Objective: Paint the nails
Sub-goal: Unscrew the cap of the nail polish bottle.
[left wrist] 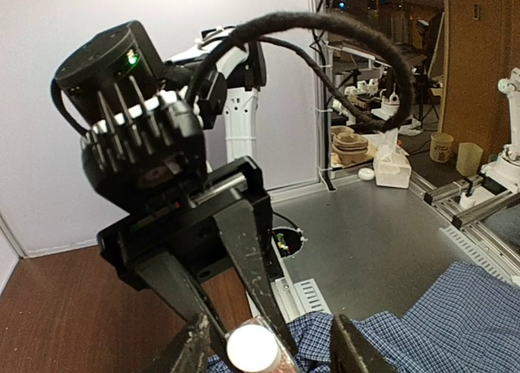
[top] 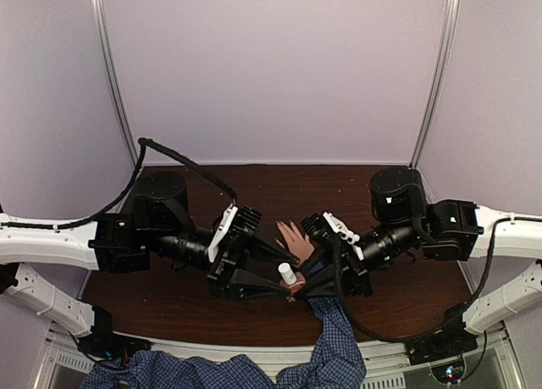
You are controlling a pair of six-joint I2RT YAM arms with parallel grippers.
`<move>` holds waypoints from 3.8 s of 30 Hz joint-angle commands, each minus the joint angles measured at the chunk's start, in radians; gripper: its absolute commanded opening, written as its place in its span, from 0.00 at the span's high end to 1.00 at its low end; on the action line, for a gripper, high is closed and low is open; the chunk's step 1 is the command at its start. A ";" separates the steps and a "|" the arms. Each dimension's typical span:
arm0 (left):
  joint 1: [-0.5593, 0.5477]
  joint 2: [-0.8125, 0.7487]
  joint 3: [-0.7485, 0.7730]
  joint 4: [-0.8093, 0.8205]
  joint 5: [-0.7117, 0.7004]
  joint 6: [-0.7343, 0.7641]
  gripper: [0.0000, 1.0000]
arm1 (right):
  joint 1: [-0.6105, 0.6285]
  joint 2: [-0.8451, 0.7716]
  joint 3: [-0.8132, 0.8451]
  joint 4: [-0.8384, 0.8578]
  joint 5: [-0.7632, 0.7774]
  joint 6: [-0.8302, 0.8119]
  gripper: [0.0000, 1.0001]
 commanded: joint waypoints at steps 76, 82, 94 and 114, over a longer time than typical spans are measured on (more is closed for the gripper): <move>0.012 0.004 -0.018 0.083 -0.662 -0.226 0.38 | -0.013 0.043 -0.015 0.061 0.693 0.007 1.00; 0.020 -0.089 -0.056 0.063 -0.358 -0.130 0.34 | -0.019 -0.022 -0.040 0.077 0.485 -0.001 1.00; 0.019 -0.097 -0.037 0.075 0.021 0.003 0.41 | -0.016 0.043 0.073 0.015 -0.073 -0.010 1.00; 0.020 0.017 0.011 0.172 0.183 -0.083 0.74 | -0.011 0.097 0.113 -0.013 -0.197 -0.008 1.00</move>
